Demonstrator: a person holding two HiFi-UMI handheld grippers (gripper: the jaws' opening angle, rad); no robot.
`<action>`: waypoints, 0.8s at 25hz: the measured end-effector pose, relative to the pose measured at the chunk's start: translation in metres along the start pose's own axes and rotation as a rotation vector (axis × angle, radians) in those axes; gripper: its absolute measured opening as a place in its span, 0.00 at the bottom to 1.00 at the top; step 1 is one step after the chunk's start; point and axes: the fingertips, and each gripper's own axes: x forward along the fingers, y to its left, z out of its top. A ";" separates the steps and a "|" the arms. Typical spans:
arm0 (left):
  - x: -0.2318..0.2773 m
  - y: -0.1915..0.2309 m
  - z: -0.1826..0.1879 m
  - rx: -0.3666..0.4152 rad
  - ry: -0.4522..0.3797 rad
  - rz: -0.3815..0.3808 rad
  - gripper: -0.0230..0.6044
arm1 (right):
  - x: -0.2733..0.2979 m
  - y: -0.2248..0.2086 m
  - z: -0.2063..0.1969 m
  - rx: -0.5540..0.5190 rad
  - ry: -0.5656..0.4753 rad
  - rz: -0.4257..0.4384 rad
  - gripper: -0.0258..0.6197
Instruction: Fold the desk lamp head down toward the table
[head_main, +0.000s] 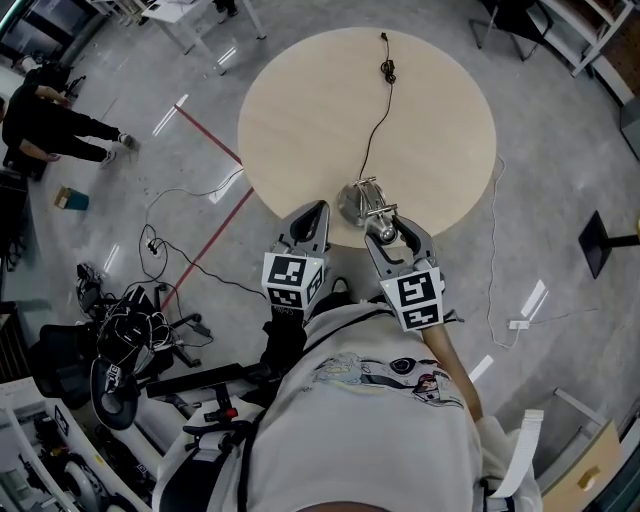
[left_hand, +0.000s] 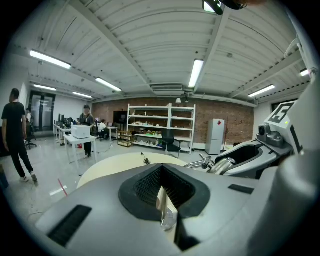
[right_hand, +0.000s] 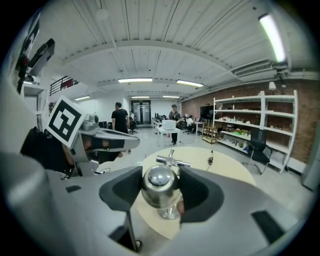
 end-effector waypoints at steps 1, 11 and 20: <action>0.000 0.000 0.000 0.000 0.000 0.000 0.04 | 0.000 0.001 -0.002 -0.004 0.000 0.000 0.39; 0.002 -0.003 -0.003 0.001 0.004 -0.008 0.04 | -0.002 0.004 -0.016 -0.024 0.017 0.005 0.39; 0.001 -0.004 -0.004 0.000 0.009 -0.011 0.04 | -0.003 0.009 -0.035 -0.071 0.067 0.000 0.39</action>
